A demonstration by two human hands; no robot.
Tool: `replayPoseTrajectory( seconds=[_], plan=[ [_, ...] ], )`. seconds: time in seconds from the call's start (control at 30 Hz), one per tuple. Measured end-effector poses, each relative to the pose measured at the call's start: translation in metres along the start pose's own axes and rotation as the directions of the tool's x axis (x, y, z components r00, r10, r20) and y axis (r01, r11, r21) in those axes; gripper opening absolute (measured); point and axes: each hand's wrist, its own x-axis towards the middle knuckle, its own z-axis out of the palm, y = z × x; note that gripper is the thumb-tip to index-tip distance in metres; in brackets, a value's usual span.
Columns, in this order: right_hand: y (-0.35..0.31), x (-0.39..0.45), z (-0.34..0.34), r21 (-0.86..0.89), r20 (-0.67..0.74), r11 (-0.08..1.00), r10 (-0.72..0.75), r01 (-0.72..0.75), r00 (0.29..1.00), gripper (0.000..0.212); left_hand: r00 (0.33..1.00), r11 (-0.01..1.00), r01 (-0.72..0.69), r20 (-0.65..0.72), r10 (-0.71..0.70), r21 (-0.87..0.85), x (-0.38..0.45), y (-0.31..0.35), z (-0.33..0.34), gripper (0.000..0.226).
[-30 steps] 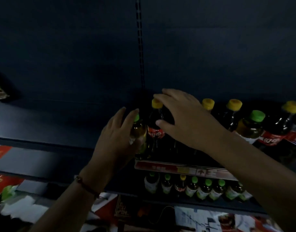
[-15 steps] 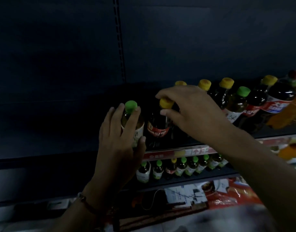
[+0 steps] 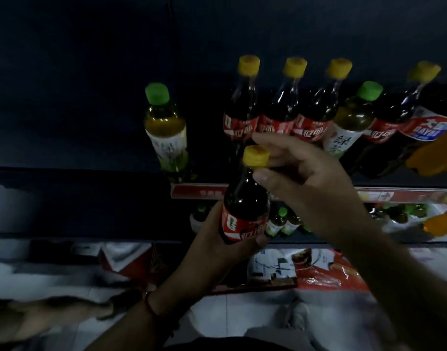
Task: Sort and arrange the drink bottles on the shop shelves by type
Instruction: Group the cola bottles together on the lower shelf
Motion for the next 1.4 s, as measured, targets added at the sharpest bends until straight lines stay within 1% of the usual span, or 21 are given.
replayPoseTrajectory(
  seconds=[0.07, 0.13, 0.23, 0.3, 0.37, 0.47, 0.5, 0.57, 0.67, 0.73, 0.8, 0.87, 0.93, 1.0, 1.03, 1.1, 1.17, 1.23, 1.3, 1.37, 1.4],
  plan=[
    [0.038, -0.019, -0.007, 0.041, 0.053, 0.996, 0.079, -0.081, 0.995, 0.054, 0.996, 0.997, 0.058, -0.067, -0.061, -0.059, 0.0, -0.018, 0.018, 0.055],
    [0.077, -0.042, -0.013, 0.04, 0.195, 0.978, 0.192, -0.203, 0.962, 0.063, 0.981, 0.973, 0.12, -0.128, -0.147, -0.198, 0.0, -0.037, 0.04, 0.051],
    [0.126, -0.073, -0.019, 0.043, 0.43, 0.926, 0.322, -0.376, 0.843, 0.062, 0.932, 0.865, 0.132, -0.236, -0.274, -0.484, -0.001, -0.058, 0.072, 0.053],
    [0.146, -0.088, -0.024, 0.002, 0.496, 0.902, 0.373, -0.431, 0.784, 0.057, 0.899, 0.818, 0.118, -0.289, -0.328, -0.563, -0.002, -0.072, 0.091, 0.064],
    [0.156, -0.097, -0.031, -0.064, 0.547, 0.899, 0.394, -0.433, 0.738, 0.051, 0.868, 0.792, 0.103, -0.335, -0.367, -0.602, -0.005, -0.083, 0.106, 0.073],
    [0.168, -0.103, -0.036, -0.16, 0.544, 0.904, 0.415, -0.396, 0.729, 0.027, 0.861, 0.837, 0.091, -0.379, -0.338, -0.54, -0.014, -0.096, 0.12, 0.054],
    [0.175, -0.107, -0.035, -0.181, 0.539, 0.899, 0.429, -0.398, 0.725, 0.024, 0.857, 0.863, 0.104, -0.395, -0.33, -0.495, -0.017, -0.101, 0.121, 0.048],
    [0.192, -0.114, -0.029, -0.215, 0.5, 0.884, 0.465, -0.415, 0.731, 0.029, 0.849, 0.908, 0.123, -0.432, -0.306, -0.402, -0.021, -0.115, 0.113, 0.042],
    [0.236, -0.123, -0.013, -0.26, 0.422, 0.873, 0.486, -0.412, 0.765, 0.036, 0.839, 0.943, 0.151, -0.467, -0.281, -0.295, -0.015, -0.154, 0.093, 0.048],
    [0.278, -0.125, -0.001, -0.286, 0.395, 0.879, 0.47, -0.381, 0.789, 0.037, 0.822, 0.953, 0.166, -0.498, -0.276, -0.255, -0.006, -0.196, 0.08, 0.056],
    [0.329, -0.124, 0.013, -0.352, 0.367, 0.886, 0.427, -0.302, 0.826, 0.048, 0.811, 0.963, 0.173, -0.525, -0.259, -0.209, 0.008, -0.244, 0.072, 0.072],
    [0.385, -0.122, 0.03, -0.443, 0.331, 0.869, 0.388, -0.221, 0.861, 0.06, 0.805, 0.978, 0.14, -0.558, -0.204, -0.156, 0.026, -0.295, 0.065, 0.08],
    [0.436, -0.118, 0.049, -0.523, 0.278, 0.823, 0.41, -0.221, 0.869, 0.064, 0.792, 0.99, 0.076, -0.596, -0.13, -0.115, 0.044, -0.34, 0.058, 0.075],
    [0.478, -0.115, 0.065, -0.583, 0.237, 0.796, 0.358, -0.163, 0.903, 0.072, 0.781, 0.998, 0.016, -0.622, -0.053, -0.066, 0.06, -0.372, 0.051, 0.067],
    [0.495, -0.115, 0.071, -0.585, 0.229, 0.804, 0.293, -0.109, 0.928, 0.077, 0.779, 1.0, -0.014, -0.627, -0.006, -0.028, 0.066, -0.384, 0.048, 0.061],
    [0.521, -0.112, 0.079, -0.52, 0.243, 0.854, 0.139, 0.008, 0.96, 0.084, 0.768, 0.996, -0.081, -0.635, 0.086, 0.037, 0.076, -0.401, 0.042, 0.048],
    [0.536, -0.108, 0.082, -0.458, 0.251, 0.884, 0.027, 0.094, 0.968, 0.084, 0.739, 0.985, -0.141, -0.651, 0.173, 0.101, 0.082, -0.411, 0.037, 0.047],
    [0.542, -0.104, 0.082, -0.412, 0.276, 0.903, -0.006, 0.124, 0.961, 0.083, 0.706, 0.972, -0.168, -0.668, 0.237, 0.167, 0.083, -0.416, 0.035, 0.053],
    [0.542, -0.1, 0.08, -0.387, 0.315, 0.91, -0.022, 0.149, 0.949, 0.08, 0.674, 0.96, -0.181, -0.683, 0.28, 0.214, 0.083, -0.42, 0.035, 0.048],
    [0.537, -0.096, 0.072, -0.387, 0.361, 0.904, -0.032, 0.181, 0.932, 0.076, 0.656, 0.95, -0.182, -0.689, 0.309, 0.253, 0.082, -0.421, 0.037, 0.046],
    [0.533, -0.094, 0.066, -0.383, 0.387, 0.903, -0.034, 0.195, 0.921, 0.073, 0.652, 0.945, -0.174, -0.686, 0.322, 0.278, 0.081, -0.42, 0.039, 0.051]
  ],
)
